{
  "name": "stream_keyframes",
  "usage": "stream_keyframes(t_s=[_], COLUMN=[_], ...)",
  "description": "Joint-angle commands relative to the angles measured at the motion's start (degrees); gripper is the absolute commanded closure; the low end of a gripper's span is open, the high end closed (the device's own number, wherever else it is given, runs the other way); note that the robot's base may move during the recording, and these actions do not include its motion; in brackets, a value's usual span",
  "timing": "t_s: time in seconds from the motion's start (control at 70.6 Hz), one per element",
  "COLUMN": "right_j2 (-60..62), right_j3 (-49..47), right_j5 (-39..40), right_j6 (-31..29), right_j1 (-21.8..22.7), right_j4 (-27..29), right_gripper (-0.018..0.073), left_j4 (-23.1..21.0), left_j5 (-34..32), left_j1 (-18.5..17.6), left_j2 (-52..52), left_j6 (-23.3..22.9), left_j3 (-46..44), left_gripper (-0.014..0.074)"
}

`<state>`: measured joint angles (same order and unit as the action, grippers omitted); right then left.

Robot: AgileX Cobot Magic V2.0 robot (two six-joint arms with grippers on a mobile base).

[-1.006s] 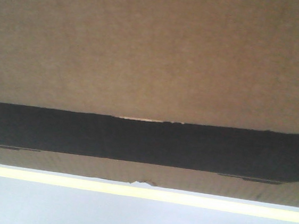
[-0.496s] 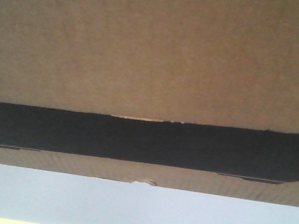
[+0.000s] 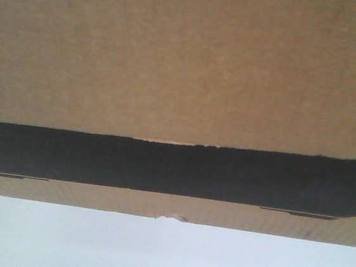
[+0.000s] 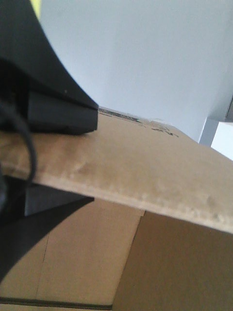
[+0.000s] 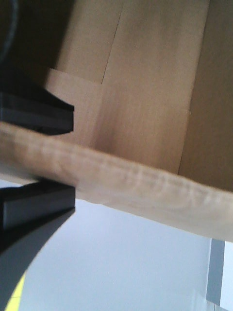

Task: Grab box from left shelf to table start
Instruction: 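Carry the box with both grippers while driving toward the white table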

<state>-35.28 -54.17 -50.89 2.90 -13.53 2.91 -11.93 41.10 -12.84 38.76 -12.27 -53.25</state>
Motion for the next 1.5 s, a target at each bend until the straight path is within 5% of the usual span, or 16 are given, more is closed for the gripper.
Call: stream_keyframes(t_s=[0.0, 1.487], right_j2=[-0.6, -0.5], right_j3=[-1.7, -1.7], right_j5=[10.8, 10.8], right_j6=[-1.5, -1.5], right_j1=[0.0, 0.0], right_j4=[2.3, 2.3], right_gripper=[0.0502, 0.0502], left_j4=[-12.4, -12.4], left_j5=[-2.7, -2.6], left_j1=[-1.9, -1.9], left_j2=[-1.1, -1.1], left_j6=[5.2, 5.2], left_j3=[-2.4, -2.4], left_gripper=[0.0700, 0.0700])
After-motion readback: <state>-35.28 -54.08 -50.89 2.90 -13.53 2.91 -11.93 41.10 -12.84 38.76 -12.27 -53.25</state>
